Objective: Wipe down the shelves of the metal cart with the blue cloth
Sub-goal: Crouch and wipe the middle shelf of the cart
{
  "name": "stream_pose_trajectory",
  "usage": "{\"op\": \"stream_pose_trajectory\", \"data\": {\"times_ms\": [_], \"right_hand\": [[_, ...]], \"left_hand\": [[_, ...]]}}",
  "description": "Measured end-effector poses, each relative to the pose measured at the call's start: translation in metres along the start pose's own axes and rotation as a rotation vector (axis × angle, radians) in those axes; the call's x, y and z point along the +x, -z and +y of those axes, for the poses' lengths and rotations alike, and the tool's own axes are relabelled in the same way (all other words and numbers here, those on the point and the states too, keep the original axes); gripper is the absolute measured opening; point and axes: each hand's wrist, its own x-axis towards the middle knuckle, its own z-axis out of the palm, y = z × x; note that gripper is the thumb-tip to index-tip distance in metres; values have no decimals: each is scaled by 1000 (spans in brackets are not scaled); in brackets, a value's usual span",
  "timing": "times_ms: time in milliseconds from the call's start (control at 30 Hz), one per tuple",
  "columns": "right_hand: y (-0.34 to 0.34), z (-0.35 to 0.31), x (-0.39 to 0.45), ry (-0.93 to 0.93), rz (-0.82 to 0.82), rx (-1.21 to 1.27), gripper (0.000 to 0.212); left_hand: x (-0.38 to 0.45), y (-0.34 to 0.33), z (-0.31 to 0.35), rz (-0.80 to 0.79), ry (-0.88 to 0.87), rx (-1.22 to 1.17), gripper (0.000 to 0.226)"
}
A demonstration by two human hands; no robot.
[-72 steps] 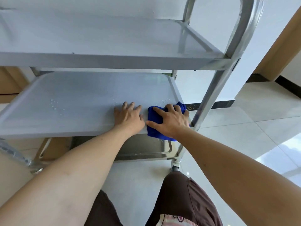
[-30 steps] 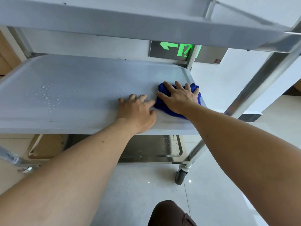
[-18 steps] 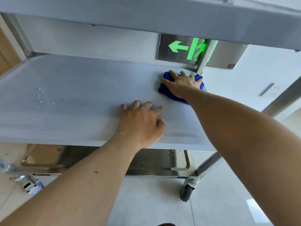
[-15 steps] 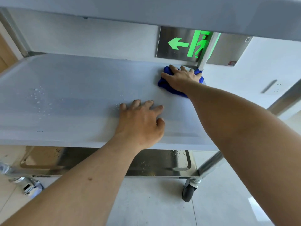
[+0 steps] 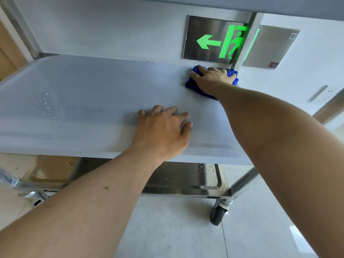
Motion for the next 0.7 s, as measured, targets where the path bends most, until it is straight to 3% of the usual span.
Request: {"op": "stream_pose_trajectory", "data": {"times_ms": [367,700], "right_hand": [[-5,11,-109,37,-25,-23,73],[-10,1,-215,50,-20,-29,72]], "left_hand": [[-10,12,5,84,57,-7,29],[-12,12,2,170,120,-18,44]]}}
